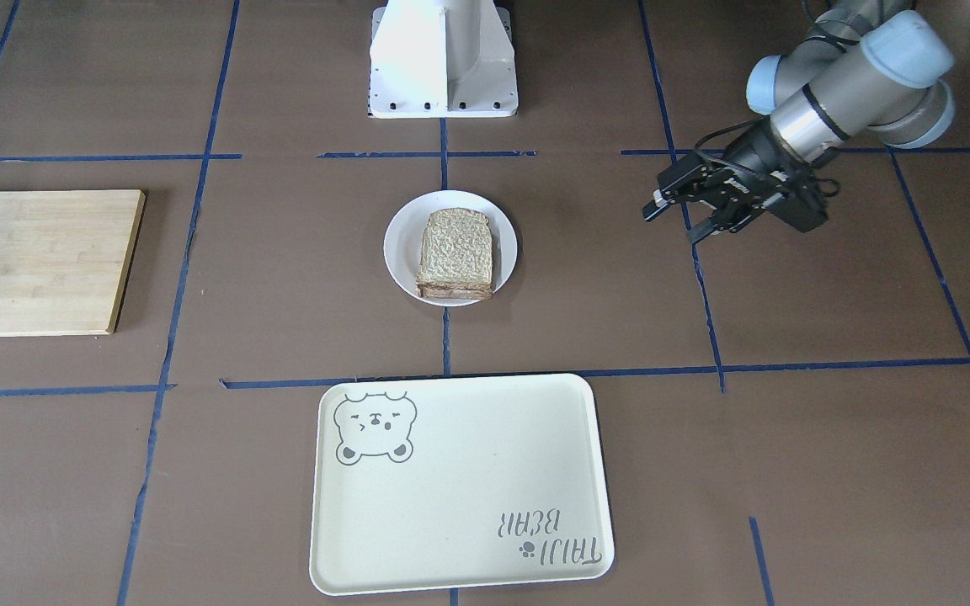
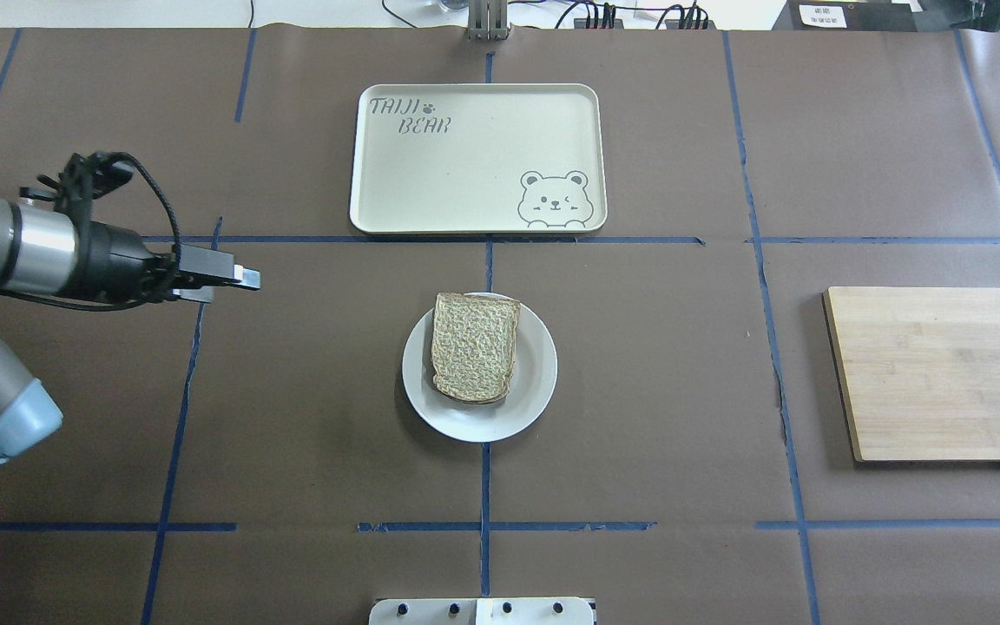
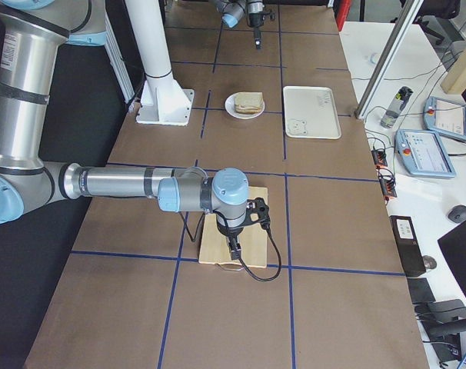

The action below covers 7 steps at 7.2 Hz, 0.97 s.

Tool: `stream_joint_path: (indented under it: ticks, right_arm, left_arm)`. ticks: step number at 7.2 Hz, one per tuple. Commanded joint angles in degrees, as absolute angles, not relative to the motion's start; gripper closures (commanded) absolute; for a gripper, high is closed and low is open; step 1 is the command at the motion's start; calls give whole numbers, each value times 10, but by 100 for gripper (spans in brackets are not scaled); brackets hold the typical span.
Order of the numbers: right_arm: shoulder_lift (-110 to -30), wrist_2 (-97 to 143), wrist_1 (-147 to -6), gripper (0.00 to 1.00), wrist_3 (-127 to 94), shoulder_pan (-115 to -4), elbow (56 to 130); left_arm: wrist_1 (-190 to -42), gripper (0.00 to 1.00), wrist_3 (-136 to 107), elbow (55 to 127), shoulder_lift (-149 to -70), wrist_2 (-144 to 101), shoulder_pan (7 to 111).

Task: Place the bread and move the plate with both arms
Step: 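Reach the left gripper to the plate rim and grip it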

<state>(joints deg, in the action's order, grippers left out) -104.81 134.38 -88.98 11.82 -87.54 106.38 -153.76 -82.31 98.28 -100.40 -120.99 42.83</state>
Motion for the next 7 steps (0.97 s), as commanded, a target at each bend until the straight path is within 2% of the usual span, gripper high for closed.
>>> stream_joint_path:
  ticks: [1,3,6,7]
  right_arm:
    - [-1045,1344,-890,0,116,-875,1063]
    - [-1045,1344,-890,0,116,-875,1063]
    - [-1045,1344,-890,0,116,-875,1064]
    - [-1044,1344,-889,0,116,-875,1064]
  left_arm:
    - [-1651,0,-946,927,-1058,-1093,331]
    - [-1764,0,-969,867,-1078,-1023,283]
    - [-1794,0,-968,803,-1116,-992,240]
    - [-1795,4,-969,792,-1124,-991,240]
